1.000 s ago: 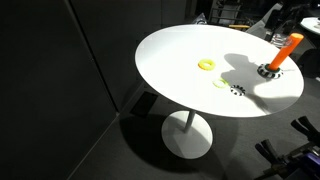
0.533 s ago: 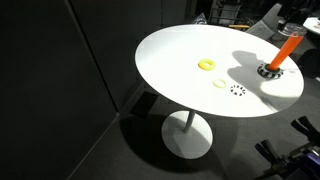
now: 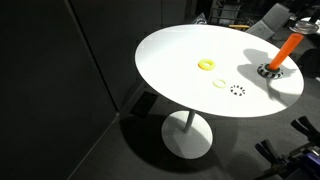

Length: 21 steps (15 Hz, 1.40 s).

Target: Put the clear ring on the ring toss

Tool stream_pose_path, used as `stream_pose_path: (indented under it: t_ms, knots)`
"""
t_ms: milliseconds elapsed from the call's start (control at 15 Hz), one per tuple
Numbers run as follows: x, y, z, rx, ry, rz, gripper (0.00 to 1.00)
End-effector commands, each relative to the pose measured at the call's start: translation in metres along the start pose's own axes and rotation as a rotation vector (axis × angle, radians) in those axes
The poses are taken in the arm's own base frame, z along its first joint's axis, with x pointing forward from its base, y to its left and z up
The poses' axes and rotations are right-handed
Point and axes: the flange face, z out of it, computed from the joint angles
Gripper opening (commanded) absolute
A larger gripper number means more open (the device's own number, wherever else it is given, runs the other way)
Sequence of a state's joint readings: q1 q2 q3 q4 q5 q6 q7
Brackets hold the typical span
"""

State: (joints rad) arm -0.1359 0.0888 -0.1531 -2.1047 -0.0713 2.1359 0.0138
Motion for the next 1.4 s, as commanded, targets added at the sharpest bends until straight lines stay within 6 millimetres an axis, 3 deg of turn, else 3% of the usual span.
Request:
stream_pose_path:
  t_ms: [0,1333]
  knots:
    - [0.008,0.016,-0.001,-0.010,-0.009,0.042,0.68]
    - [0.023,0.034,0.046,-0.017,-0.087,0.069,0.68]
